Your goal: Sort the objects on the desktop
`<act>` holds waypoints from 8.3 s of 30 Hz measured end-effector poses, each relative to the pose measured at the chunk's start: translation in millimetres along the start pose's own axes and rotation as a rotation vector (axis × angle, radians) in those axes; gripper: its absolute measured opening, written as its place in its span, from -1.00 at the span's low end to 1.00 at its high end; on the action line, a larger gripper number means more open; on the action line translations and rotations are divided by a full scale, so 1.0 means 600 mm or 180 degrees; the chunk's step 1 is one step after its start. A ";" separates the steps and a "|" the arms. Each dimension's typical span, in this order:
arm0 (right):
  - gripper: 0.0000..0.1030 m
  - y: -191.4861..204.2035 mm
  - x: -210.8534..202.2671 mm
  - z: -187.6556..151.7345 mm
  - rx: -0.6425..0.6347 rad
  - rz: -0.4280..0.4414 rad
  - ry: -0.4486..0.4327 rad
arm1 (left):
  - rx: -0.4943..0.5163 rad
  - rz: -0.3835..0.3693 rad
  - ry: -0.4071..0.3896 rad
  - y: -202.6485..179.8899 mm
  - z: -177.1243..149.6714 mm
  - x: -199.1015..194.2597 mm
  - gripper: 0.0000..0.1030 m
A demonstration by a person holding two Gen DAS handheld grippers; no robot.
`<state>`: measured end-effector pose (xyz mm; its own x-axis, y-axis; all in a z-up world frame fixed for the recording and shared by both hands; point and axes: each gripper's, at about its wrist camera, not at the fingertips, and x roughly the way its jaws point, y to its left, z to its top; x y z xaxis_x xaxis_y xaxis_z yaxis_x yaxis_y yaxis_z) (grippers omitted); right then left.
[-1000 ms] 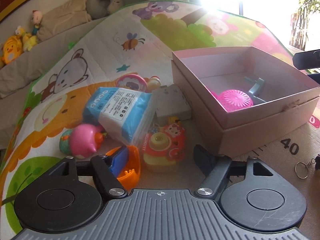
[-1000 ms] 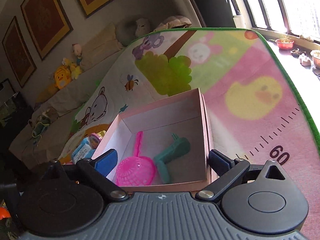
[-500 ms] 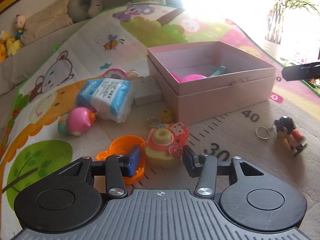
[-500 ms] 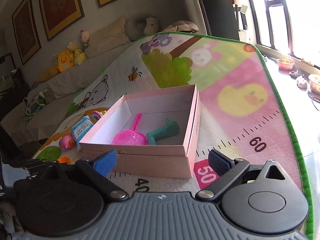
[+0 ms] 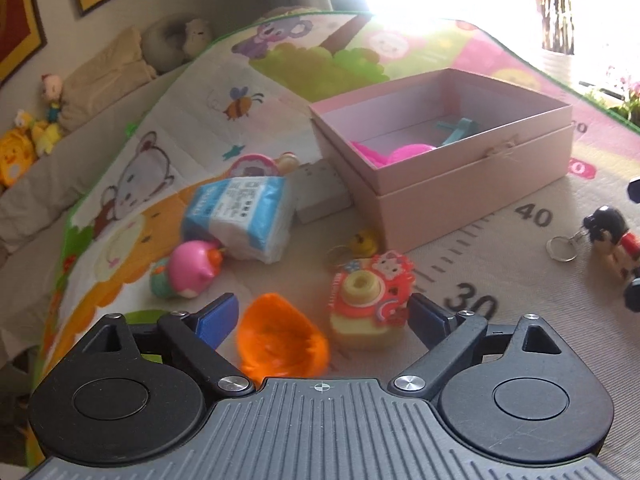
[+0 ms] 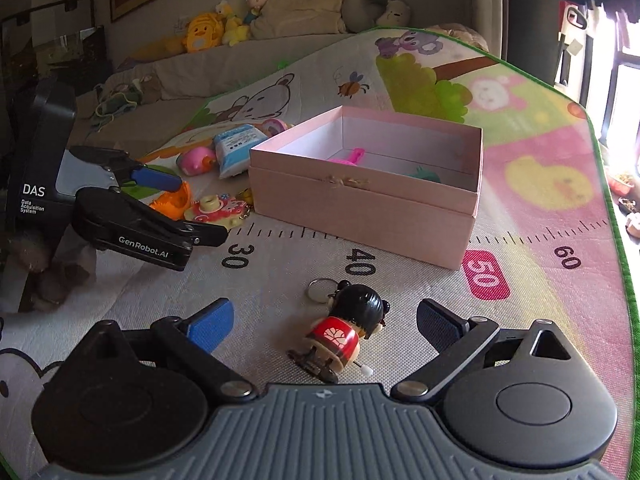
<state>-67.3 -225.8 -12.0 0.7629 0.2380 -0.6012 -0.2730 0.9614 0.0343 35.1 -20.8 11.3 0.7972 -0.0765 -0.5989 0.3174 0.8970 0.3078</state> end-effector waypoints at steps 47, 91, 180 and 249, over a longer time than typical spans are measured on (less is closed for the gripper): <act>1.00 -0.010 0.005 -0.016 0.0242 -0.0174 0.0030 | -0.0890 -0.0822 0.0288 0.005 -0.044 -0.079 0.21; -0.32 0.023 -0.169 0.105 -0.0207 0.0019 -0.0584 | -0.0600 -0.0452 -0.0696 -0.008 0.072 -0.205 -0.43; 0.10 0.015 -0.096 -0.031 -0.0401 0.0143 0.0445 | -0.0335 -0.1522 -0.0021 -0.076 -0.044 -0.081 0.67; 0.20 0.098 0.500 0.447 0.0254 -0.0076 0.1251 | -0.1630 -0.0192 -0.0114 0.157 -0.086 -0.020 1.00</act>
<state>302.9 -60.7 23.6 0.4817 0.1596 -0.8617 -0.1998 0.9774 0.0693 28.8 87.1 9.4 0.8052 -0.1415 -0.5759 0.0784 0.9880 -0.1332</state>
